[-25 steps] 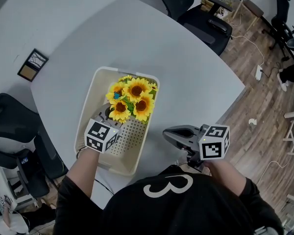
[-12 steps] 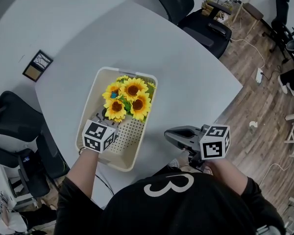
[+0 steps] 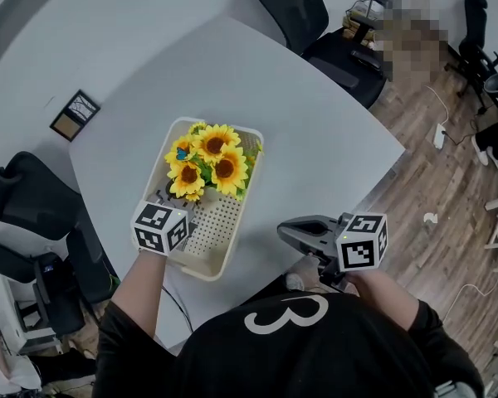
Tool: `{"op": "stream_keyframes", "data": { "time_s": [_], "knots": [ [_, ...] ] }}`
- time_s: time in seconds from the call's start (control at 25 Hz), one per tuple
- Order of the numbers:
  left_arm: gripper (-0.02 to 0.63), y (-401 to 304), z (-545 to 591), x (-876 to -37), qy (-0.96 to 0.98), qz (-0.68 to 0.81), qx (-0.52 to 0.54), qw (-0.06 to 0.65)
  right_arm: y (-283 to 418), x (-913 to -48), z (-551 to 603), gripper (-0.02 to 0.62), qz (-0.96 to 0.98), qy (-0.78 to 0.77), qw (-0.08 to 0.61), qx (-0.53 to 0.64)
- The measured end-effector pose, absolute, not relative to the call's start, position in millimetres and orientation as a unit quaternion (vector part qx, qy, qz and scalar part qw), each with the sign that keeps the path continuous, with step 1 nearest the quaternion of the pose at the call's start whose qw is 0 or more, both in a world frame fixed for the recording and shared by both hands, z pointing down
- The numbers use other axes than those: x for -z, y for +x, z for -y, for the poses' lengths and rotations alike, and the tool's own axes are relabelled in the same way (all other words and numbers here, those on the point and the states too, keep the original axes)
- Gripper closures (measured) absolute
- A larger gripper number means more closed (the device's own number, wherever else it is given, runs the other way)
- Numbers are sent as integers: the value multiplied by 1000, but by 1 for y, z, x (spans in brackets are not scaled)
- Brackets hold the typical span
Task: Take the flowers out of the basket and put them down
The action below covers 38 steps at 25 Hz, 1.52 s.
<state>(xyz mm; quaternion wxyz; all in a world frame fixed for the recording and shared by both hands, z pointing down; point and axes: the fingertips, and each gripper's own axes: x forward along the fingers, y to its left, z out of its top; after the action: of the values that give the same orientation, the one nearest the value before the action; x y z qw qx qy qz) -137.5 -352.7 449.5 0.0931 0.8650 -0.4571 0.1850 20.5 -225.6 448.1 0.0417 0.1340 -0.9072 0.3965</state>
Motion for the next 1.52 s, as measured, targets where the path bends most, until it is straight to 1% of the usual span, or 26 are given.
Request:
{"op": "stream_keyframes", "data": {
  "time_s": [0.24, 0.44, 0.56, 0.64, 0.8, 0.88, 1.16, 1.36, 1.44, 1.52],
  "knots": [
    [552, -131, 351, -405, 863, 474, -159, 79, 29, -435, 212, 588, 914, 138, 34, -381],
    [552, -115, 350, -364, 864, 480, -134, 75, 39, -428, 203, 588, 917, 147, 24, -371],
    [552, -101, 350, -342, 866, 481, -127, 60, 48, -424, 198, 588, 919, 155, 18, -362],
    [552, -78, 352, -329, 866, 481, -124, 50, 67, -420, 198, 588, 920, 161, 11, -358],
    [552, -10, 359, -309, 872, 474, -116, 42, 126, -413, 201, 588, 919, 176, -7, -352],
    [552, 9, 360, -300, 875, 469, -116, 35, 140, -411, 198, 588, 918, 187, -12, -350],
    [552, 17, 360, -293, 899, 426, -90, 44, 128, -412, 182, 588, 904, 242, -22, -352],
    [552, 22, 377, -305, 918, 385, -79, 45, 118, -423, 187, 588, 889, 288, -29, -356],
    [552, 50, 380, -313, 924, 371, -77, 46, 140, -430, 184, 588, 881, 309, -35, -357],
    [552, 94, 373, -317, 928, 360, -79, 45, 179, -433, 172, 588, 874, 325, -43, -360]
  ]
}}
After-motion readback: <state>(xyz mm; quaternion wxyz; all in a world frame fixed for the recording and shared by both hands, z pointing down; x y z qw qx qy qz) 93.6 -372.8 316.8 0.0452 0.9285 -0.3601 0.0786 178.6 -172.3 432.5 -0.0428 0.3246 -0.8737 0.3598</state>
